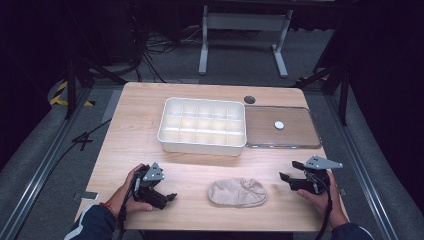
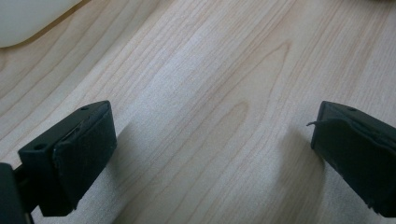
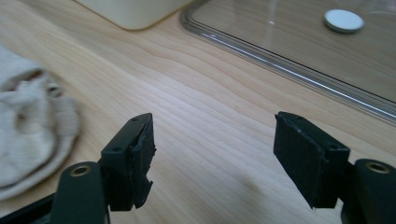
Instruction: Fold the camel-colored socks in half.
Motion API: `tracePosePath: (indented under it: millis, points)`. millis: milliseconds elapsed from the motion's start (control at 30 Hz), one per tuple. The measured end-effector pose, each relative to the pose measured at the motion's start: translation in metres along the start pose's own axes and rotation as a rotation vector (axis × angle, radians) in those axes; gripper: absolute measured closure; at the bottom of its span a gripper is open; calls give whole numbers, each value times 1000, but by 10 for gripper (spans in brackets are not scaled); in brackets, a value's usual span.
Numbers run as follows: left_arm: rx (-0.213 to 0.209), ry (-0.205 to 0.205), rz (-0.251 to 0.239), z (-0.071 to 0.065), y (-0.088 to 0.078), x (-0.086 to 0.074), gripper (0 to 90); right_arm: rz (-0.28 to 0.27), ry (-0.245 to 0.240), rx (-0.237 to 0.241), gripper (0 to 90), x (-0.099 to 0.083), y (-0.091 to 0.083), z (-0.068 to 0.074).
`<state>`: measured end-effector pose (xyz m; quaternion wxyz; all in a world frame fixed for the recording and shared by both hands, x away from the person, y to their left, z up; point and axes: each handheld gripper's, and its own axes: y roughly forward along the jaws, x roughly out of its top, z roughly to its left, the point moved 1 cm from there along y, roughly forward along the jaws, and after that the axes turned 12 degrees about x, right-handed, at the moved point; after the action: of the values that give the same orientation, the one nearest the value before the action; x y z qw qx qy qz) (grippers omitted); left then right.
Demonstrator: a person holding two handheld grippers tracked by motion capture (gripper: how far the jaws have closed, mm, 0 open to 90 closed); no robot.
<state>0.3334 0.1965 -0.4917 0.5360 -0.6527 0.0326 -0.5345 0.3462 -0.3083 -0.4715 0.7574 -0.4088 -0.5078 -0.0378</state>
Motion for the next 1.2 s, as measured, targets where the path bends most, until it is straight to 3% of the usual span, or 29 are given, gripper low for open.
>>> tracePosePath:
  millis: [33,200,433,600,1033,1200]
  points:
    - [0,0,0,0,0,0,2,2,-29,10,324,4,2,8]
    - [3,-2,4,0,-1,0,3,-21,-65,53,366,13,4,25]
    - [11,-3,3,-1,-1,0,3,-29,-114,102,407,23,12,44]
    - [21,-30,4,-3,-2,-1,3,-27,-148,150,445,29,19,55]
    - [55,-71,11,-7,-4,-3,4,17,-229,266,636,41,44,82]
    - [58,-76,13,-7,-4,-3,4,60,-281,317,707,43,56,98]
